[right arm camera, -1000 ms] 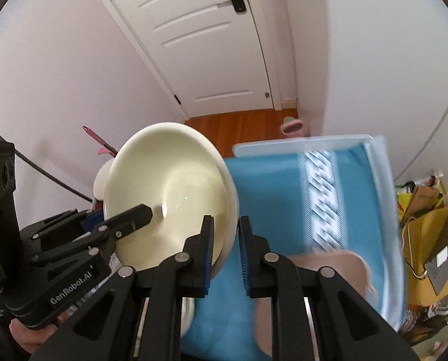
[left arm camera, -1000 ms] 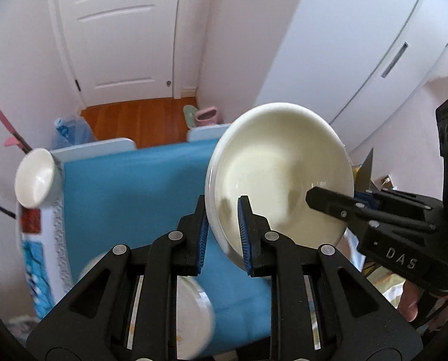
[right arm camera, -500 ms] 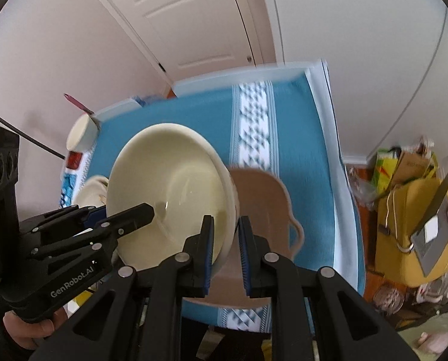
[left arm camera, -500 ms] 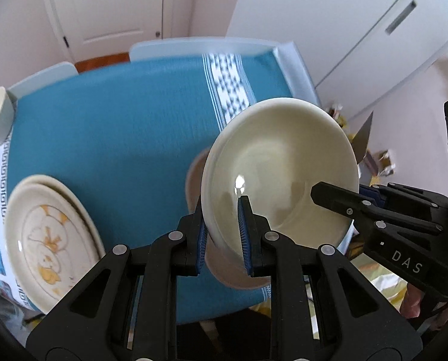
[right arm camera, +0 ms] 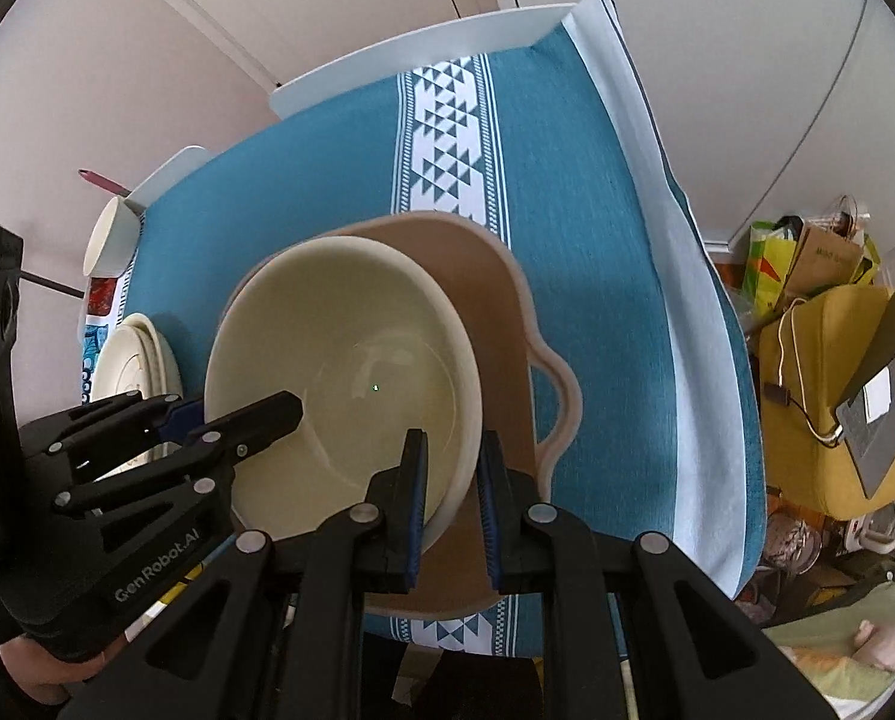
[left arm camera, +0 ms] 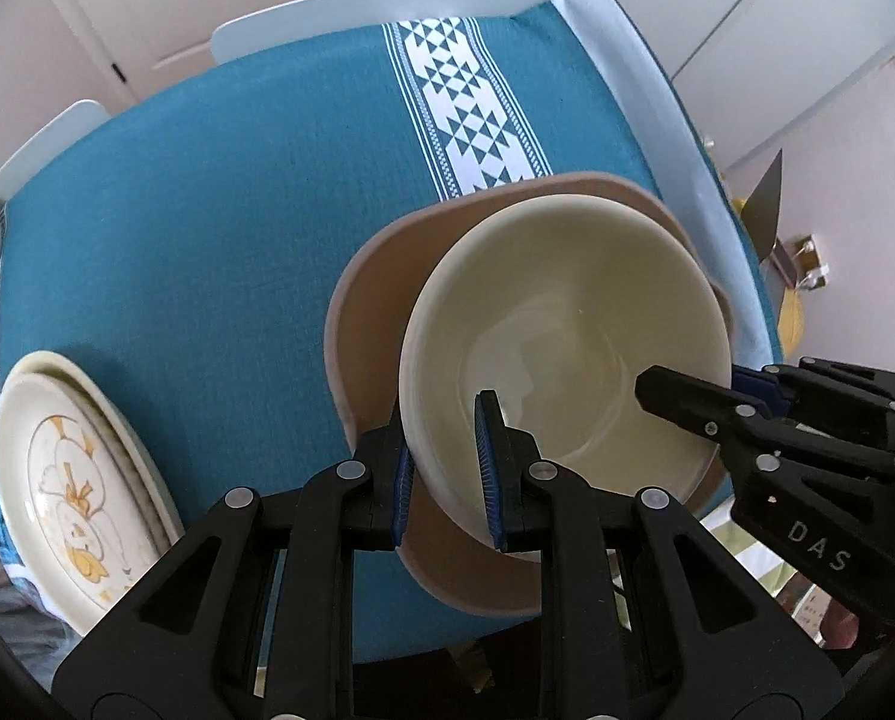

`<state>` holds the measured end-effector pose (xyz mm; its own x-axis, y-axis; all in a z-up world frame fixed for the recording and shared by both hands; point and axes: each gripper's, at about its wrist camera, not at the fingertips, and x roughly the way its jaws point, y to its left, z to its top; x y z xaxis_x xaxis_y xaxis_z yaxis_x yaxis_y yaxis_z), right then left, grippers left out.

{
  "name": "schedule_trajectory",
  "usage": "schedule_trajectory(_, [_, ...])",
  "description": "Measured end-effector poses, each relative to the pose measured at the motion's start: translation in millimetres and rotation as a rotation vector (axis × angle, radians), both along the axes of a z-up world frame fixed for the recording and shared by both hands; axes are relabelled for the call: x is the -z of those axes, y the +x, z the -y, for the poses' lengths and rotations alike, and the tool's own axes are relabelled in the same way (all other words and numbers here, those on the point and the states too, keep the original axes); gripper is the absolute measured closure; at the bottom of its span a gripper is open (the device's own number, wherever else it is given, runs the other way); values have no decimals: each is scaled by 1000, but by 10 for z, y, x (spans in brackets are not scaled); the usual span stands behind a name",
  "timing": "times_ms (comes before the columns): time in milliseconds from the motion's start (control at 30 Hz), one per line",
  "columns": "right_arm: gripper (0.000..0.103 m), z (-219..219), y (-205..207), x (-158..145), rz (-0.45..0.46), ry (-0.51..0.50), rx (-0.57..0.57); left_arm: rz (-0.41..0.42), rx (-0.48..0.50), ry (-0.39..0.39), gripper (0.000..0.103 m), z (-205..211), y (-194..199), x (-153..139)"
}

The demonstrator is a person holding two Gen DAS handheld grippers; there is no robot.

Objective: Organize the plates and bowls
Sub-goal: 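Carry the cream bowl with both tools and lower it into the beige dish, then open both tools and move them over the white bowl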

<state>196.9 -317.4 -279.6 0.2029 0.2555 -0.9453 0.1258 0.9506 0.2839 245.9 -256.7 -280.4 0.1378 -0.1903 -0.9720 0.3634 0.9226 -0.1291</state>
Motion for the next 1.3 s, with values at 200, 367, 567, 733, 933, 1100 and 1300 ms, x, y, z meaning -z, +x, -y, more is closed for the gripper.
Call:
schedule_trajectory(200, [88,0,8,41,-18,-2,15,-4,25,21,86,21,28,34])
schedule_trajectory(367, [88,3,19,69,-31,-4,31,-1,49,52,86,73,56,64])
schedule_trajectory(567, [88,17,30,72,-43,1,61,-13,63,63,83,117,80,70])
schedule_trajectory(733, [88,31,40,72,-51,12,82,-39,65,47,76,164,144,103])
schedule_trajectory(933, [88,66,48,73,-48,30,110,-47,87,31,65,220,149,95])
schedule_trajectory(1100, [88,149,44,57,-55,87,166,-61,88,18,61,236,166,106])
schedule_trajectory(1300, [73,224,47,-10,-44,172,222,-70,99,-3,52,209,89,52])
